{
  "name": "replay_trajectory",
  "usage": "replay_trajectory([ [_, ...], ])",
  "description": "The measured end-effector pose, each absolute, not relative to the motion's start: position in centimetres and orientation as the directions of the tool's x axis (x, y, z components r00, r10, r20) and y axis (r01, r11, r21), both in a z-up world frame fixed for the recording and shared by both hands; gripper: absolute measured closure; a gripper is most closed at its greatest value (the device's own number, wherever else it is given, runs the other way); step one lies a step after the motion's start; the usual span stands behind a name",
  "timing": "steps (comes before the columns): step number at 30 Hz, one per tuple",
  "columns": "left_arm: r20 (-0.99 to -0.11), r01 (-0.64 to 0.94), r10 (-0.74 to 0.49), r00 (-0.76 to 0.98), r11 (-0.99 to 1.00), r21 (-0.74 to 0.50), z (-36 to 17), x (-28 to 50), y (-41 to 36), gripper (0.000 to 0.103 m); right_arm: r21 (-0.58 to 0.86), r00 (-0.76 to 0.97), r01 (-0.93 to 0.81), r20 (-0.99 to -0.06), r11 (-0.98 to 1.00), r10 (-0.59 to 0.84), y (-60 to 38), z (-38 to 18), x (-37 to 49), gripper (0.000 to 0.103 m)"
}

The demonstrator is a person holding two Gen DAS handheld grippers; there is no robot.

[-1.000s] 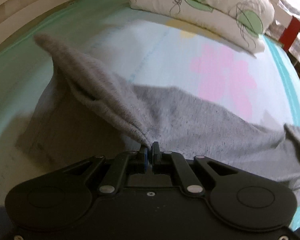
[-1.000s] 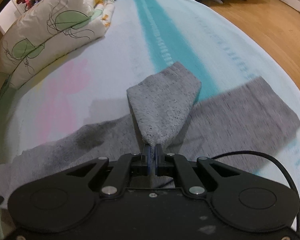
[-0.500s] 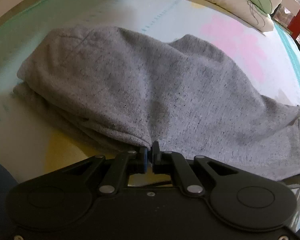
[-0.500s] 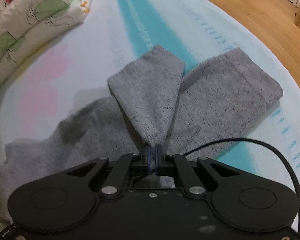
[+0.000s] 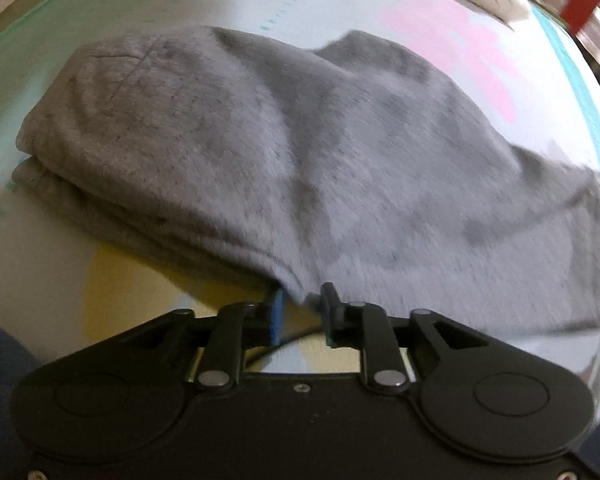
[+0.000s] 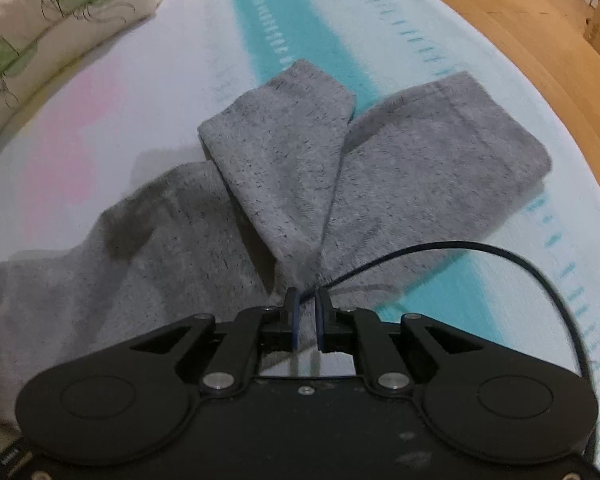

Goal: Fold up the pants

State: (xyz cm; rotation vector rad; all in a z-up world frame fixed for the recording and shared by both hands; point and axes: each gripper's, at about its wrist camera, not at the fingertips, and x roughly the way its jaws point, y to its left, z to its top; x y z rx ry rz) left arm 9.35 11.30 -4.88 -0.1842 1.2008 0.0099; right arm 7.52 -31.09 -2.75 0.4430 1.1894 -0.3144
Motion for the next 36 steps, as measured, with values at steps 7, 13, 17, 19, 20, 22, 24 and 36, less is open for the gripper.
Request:
replay_trajectory([
  [7, -0.891, 0.016, -0.131, 0.434, 0.990, -0.138, -1.9, 7.1, 10.5, 0.073, 0.206, 0.445, 0.519, -0.894, 0.829, -0.056, -35.3, 3.0, 1.3, 0.089],
  [13, -0.819, 0.082, -0.132, 0.559, 0.991, -0.103, -0.5, 8.8, 8.1, 0.067, 0.142, 0.447, 0.485, -0.888, 0.863, -0.106, -35.8, 3.7, 2.2, 0.087],
  [17, -0.803, 0.058, -0.100, 0.588, 0.995, -0.081, -1.7, 10.8, 7.4, 0.063, 0.203, 0.481, 0.425, -0.876, 0.882, -0.030, -34.3, 2.2, 5.4, 0.086],
  [19, -0.813, 0.034, -0.078, 0.576, 0.997, -0.072, -3.0, 12.0, 7.3, 0.063, 0.220, 0.496, 0.392, -0.868, 0.893, -0.003, -33.4, 1.2, 7.2, 0.086],
  [20, -0.820, 0.026, -0.073, 0.567, 0.997, -0.071, -3.7, 12.5, 7.2, 0.063, 0.221, 0.503, 0.380, -0.864, 0.898, 0.000, -32.8, 0.8, 8.2, 0.086],
  [22, -0.842, 0.014, -0.064, 0.536, 0.998, -0.066, -5.0, 13.1, 7.3, 0.063, 0.217, 0.521, 0.369, -0.853, 0.904, -0.008, -31.9, 0.1, 10.0, 0.085],
  [24, -0.863, 0.004, -0.060, 0.501, 0.998, -0.067, -6.5, 13.8, 7.4, 0.063, 0.219, 0.537, 0.370, -0.843, 0.903, -0.016, -31.2, -0.3, 11.5, 0.083],
  [36, -0.828, 0.100, -0.021, 0.560, 0.994, 0.043, -8.7, 11.9, 5.7, 0.058, 0.108, 0.545, 0.307, -0.834, 0.946, -0.082, -26.5, -4.0, 19.6, 0.076],
])
